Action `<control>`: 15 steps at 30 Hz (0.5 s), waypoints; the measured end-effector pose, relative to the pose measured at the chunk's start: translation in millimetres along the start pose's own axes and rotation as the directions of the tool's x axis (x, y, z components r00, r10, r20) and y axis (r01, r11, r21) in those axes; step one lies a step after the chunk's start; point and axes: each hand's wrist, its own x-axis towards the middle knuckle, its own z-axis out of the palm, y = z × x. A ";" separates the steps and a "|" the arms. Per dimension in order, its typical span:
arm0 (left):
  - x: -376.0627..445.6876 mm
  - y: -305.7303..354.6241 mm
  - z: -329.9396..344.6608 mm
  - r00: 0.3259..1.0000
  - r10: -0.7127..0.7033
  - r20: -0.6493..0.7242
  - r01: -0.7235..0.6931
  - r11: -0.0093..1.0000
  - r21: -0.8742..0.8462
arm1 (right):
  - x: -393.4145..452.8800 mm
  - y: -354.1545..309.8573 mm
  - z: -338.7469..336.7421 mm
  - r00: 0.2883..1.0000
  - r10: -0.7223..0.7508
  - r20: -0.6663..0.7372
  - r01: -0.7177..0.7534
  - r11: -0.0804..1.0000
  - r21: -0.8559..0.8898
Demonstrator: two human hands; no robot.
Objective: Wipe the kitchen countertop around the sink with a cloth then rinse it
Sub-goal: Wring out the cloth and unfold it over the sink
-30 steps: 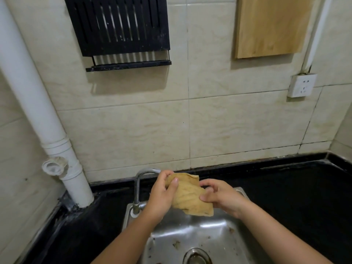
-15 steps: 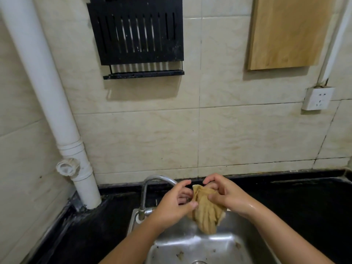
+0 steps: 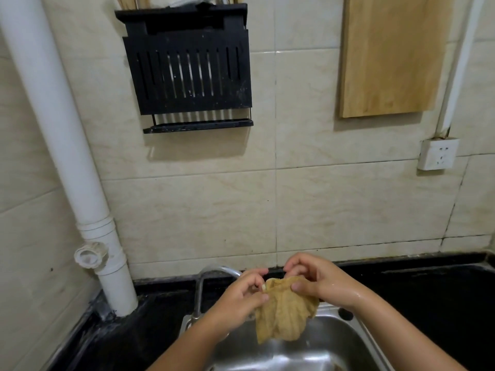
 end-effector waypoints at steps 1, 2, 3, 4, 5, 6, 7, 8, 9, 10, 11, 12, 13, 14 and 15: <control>0.5 0.2 -1.2 1.000 -0.008 0.012 0.009 0.998 -0.065 | 1.5 -3.9 0.0 1.000 -0.007 0.005 0.007 0.999 -0.033; 0.9 -0.3 -2.4 1.000 -0.009 0.026 0.012 0.994 -0.107 | 3.2 -7.9 0.3 1.000 -0.010 0.008 0.011 0.998 -0.064; 0.8 0.5 -3.4 1.000 -0.008 0.015 0.010 0.991 -0.133 | 5.5 -11.3 1.0 1.000 -0.009 0.006 0.009 0.995 -0.095; 1.6 -0.2 -4.1 1.000 -0.012 -0.019 0.009 0.991 -0.131 | 8.4 -14.0 1.8 1.000 -0.011 -0.002 0.011 0.992 -0.124; 2.6 0.0 -4.6 0.998 -0.022 -0.064 0.014 0.991 -0.130 | 12.1 -16.1 2.8 1.000 -0.013 -0.017 0.010 0.988 -0.156; 4.7 -0.3 -6.0 0.992 -0.021 -0.124 0.007 0.993 -0.115 | 16.2 -18.3 3.3 0.999 -0.012 -0.038 0.005 0.984 -0.179; 6.5 3.9 -8.0 0.984 -0.024 -0.174 0.007 0.995 -0.097 | 20.7 -20.4 3.2 0.998 -0.009 -0.056 -0.002 0.981 -0.194; 9.3 7.6 -11.1 0.977 -0.013 -0.215 0.001 0.998 -0.059 | 26.6 -23.2 2.6 0.999 -0.003 -0.051 -0.007 0.979 -0.206; 12.9 10.5 -15.7 0.970 0.008 -0.242 -0.009 1.000 -0.002 | 32.9 -27.1 2.0 1.000 0.006 -0.022 -0.011 0.970 -0.242; 16.4 13.0 -21.4 0.966 0.045 -0.256 -0.018 0.994 0.106 | 40.3 -30.4 1.6 1.000 0.018 0.011 -0.013 0.945 -0.325; 19.4 17.5 -28.6 0.962 0.074 -0.263 0.000 0.962 0.272 | 49.2 -32.7 1.1 0.999 0.020 0.031 -0.004 0.895 -0.446; 23.4 20.6 -37.3 0.960 0.120 -0.251 0.013 0.881 0.473 | 58.7 -35.3 0.7 0.999 0.007 0.038 0.015 0.823 -0.568; 27.3 23.3 -45.7 0.958 0.167 -0.233 0.020 0.772 0.636 | 67.0 -38.7 1.2 1.000 -0.013 0.018 0.022 0.756 -0.654; 32.1 24.1 -53.1 0.953 0.191 -0.235 0.040 0.691 0.722 | 74.5 -43.0 2.4 0.999 -0.034 -0.023 0.007 0.706 -0.708; 35.4 29.0 -57.3 0.944 0.208 -0.256 0.051 0.673 0.738 | 81.3 -46.4 3.7 0.995 -0.069 -0.071 -0.007 0.667 -0.745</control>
